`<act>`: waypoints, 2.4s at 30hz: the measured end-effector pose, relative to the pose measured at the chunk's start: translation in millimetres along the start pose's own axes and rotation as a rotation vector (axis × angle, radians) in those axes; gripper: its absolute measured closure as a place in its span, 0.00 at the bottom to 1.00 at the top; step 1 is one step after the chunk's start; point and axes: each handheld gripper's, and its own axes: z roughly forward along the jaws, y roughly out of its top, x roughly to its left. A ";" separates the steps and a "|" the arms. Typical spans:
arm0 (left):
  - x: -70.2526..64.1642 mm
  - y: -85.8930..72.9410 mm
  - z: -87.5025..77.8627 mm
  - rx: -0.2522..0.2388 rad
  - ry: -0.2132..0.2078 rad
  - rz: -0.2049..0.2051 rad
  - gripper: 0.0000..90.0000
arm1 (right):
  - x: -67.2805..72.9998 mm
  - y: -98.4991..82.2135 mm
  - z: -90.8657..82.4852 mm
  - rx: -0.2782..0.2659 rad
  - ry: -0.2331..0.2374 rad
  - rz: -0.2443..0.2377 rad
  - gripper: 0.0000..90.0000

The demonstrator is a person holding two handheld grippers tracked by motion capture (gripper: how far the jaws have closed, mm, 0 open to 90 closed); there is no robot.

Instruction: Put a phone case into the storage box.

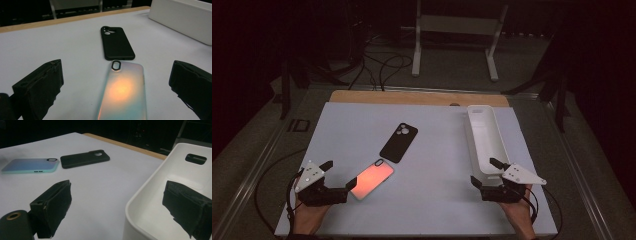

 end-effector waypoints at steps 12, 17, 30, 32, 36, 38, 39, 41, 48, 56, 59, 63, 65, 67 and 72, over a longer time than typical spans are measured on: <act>3.4 3.0 13.8 0.127 -0.039 0.023 0.00 | -2.0 1.0 2.7 0.003 0.002 -0.003 0.09; 3.5 3.6 23.4 0.192 -0.049 0.040 0.00 | -2.7 0.9 2.2 0.001 0.000 0.000 0.09; -4.7 0.7 59.3 0.367 -0.066 0.080 0.00 | -1.7 0.5 3.2 0.003 -0.002 0.002 0.09; -6.4 -0.2 65.7 0.398 -0.078 0.081 0.00 | -1.4 0.6 3.1 0.003 -0.002 0.003 0.09; -10.0 -2.7 75.5 0.450 -0.085 0.093 0.00 | -1.8 0.4 2.8 0.004 -0.002 0.003 0.09; -12.9 -4.2 79.6 0.477 -0.080 0.109 0.00 | -2.0 0.4 2.7 0.005 -0.003 0.003 0.09; -12.9 -4.2 79.6 0.477 -0.080 0.109 0.00 | -2.0 0.4 2.7 0.005 -0.003 0.003 0.09; -16.2 -5.2 83.8 0.503 -0.064 0.122 0.00 | -2.0 0.3 2.7 0.005 -0.004 0.003 0.09; -19.3 -9.0 90.7 0.558 -0.053 0.135 0.00 | -1.9 0.3 3.2 0.006 -0.005 0.000 0.09; -18.3 -10.0 91.5 0.568 -0.056 0.131 0.07 | -1.8 0.3 3.7 0.006 -0.007 -0.002 0.09; -17.1 -8.8 91.2 0.572 -0.051 0.124 0.10 | -1.2 0.4 4.4 0.011 -0.006 -0.003 0.09; -15.4 -7.7 89.8 0.569 -0.047 0.116 0.18 | -0.5 0.9 5.0 0.012 -0.003 -0.006 0.09; -15.4 -8.0 89.4 0.565 -0.047 0.117 0.18 | -0.6 0.9 5.0 0.013 -0.004 -0.006 0.09; -15.4 -8.3 89.0 0.559 -0.046 0.118 0.18 | -1.3 0.9 4.6 0.013 -0.005 -0.006 0.09; -15.7 -8.6 88.1 0.550 -0.041 0.116 0.19 | -2.1 1.4 4.1 0.011 -0.006 -0.002 0.09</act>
